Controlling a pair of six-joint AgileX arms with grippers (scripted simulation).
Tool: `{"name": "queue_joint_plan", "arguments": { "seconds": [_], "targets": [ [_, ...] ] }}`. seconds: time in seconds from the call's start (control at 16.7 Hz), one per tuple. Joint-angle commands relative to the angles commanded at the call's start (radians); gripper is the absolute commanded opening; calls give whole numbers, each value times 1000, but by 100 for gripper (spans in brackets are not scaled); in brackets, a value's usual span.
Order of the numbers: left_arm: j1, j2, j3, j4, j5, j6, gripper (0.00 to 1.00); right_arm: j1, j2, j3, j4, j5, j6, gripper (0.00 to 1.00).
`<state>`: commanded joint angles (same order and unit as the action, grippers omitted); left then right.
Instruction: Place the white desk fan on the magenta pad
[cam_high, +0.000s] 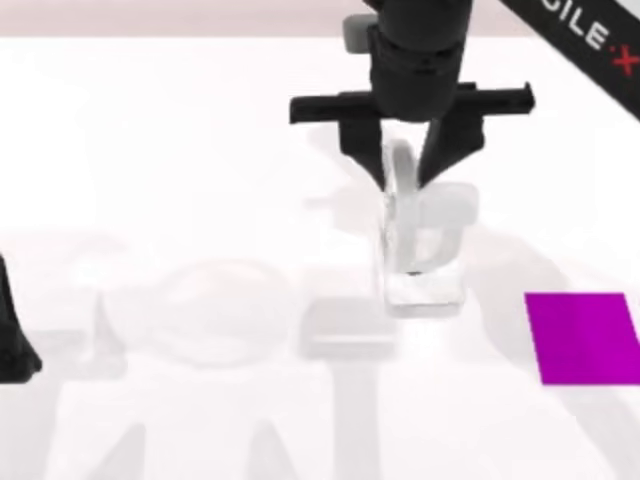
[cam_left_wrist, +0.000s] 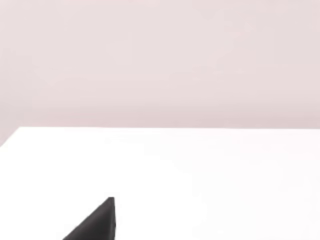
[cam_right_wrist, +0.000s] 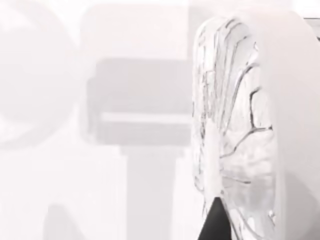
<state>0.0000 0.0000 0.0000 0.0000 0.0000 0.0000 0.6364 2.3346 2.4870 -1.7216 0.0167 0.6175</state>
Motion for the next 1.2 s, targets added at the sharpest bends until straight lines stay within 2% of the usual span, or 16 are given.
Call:
{"name": "queue_joint_plan", "arguments": {
  "seconds": [0.24, 0.48, 0.66, 0.96, 1.2],
  "targets": [
    [0, 0, 0, 0, 0, 0, 100, -69, -125, -185, 4, -65, -350, 0],
    [0, 0, 0, 0, 0, 0, 100, -157, -294, -407, 57, -119, -812, 0],
    [0, 0, 0, 0, 0, 0, 100, -229, -426, -581, 123, -145, -1164, 0],
    [0, 0, 0, 0, 0, 0, 100, -342, -612, -857, 253, -149, -1644, 0],
    [0, 0, 0, 0, 0, 0, 100, -409, -708, -1028, 341, -128, -1897, 0]
  ]
}}
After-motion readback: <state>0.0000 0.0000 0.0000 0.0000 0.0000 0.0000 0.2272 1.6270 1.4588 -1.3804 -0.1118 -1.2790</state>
